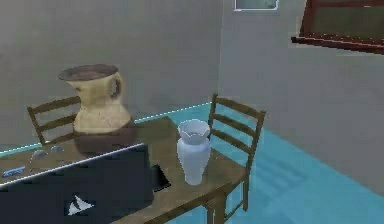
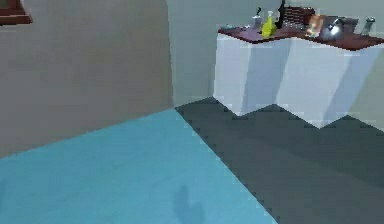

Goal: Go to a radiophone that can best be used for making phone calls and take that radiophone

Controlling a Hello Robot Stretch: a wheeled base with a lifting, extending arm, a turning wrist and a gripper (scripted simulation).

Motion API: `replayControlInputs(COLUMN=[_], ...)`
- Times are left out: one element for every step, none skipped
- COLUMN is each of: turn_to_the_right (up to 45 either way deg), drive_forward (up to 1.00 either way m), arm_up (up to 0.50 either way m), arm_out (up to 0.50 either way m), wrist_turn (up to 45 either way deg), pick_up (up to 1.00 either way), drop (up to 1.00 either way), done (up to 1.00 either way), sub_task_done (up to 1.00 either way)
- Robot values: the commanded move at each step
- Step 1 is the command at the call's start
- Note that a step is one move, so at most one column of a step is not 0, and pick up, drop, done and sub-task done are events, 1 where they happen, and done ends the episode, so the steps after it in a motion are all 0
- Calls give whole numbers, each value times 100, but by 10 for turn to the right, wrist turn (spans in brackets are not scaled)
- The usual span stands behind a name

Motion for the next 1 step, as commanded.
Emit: replayControlInputs(turn_to_the_right=[-450], drive_forward=[0], arm_up=[0], arm_out=[0], wrist_turn=[0], pick_up=[0], drop=[0], done=[0], sub_task_done=[0])
